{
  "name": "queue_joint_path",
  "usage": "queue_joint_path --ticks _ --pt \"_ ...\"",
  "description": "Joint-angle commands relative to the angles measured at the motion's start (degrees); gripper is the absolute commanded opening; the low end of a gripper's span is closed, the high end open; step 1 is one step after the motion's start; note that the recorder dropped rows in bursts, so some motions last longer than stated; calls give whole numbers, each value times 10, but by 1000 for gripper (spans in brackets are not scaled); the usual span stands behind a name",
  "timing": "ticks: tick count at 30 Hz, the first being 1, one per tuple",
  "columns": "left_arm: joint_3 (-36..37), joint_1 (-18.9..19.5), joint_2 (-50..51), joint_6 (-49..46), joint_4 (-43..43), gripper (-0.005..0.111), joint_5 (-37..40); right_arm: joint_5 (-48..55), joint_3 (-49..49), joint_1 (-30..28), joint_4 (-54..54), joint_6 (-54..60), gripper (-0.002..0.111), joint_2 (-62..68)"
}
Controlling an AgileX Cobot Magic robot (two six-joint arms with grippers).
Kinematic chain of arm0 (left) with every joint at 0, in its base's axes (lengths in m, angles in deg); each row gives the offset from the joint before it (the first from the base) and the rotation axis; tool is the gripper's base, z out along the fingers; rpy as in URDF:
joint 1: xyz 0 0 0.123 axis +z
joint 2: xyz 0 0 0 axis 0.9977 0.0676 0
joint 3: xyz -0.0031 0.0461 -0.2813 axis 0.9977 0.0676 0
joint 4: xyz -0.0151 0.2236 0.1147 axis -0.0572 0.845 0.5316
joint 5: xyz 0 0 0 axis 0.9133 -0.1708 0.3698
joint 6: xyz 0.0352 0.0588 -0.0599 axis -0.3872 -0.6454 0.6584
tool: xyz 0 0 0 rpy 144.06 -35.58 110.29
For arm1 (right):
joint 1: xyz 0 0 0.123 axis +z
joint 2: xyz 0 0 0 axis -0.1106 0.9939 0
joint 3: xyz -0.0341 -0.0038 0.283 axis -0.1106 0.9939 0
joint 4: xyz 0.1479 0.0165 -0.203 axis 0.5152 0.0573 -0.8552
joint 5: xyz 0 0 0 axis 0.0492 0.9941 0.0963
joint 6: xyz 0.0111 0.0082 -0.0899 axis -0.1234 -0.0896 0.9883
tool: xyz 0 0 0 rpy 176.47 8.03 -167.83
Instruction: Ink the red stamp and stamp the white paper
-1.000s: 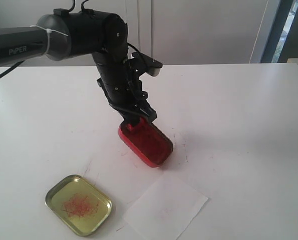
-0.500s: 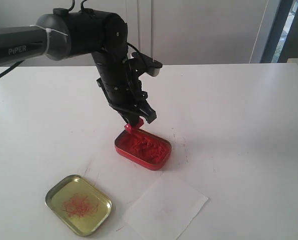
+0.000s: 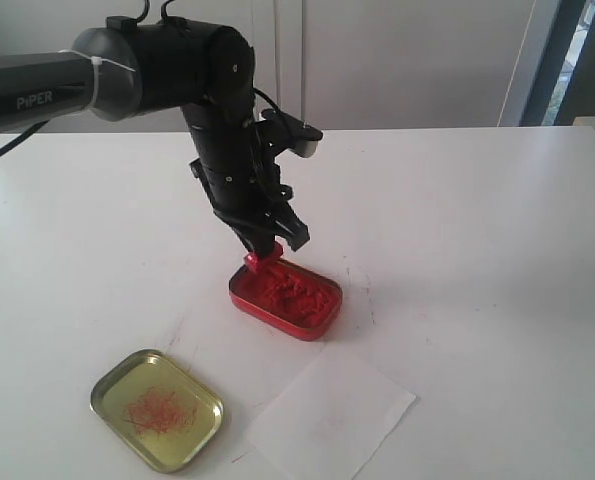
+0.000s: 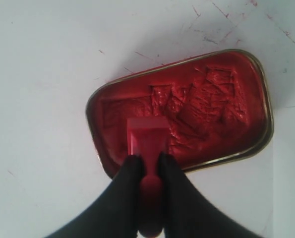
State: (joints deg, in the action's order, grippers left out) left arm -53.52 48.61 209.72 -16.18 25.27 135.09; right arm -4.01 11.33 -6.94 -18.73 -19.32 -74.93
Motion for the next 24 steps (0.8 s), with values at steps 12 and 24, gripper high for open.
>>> queue_joint_path --ticks 12,24 --pt "-5 -70 -40 -75 -55 0 92 -3 2 1 -5 0 0 -4" --pt "-5 -93 -40 -93 -85 0 132 -3 2 1 -5 0 0 -4"
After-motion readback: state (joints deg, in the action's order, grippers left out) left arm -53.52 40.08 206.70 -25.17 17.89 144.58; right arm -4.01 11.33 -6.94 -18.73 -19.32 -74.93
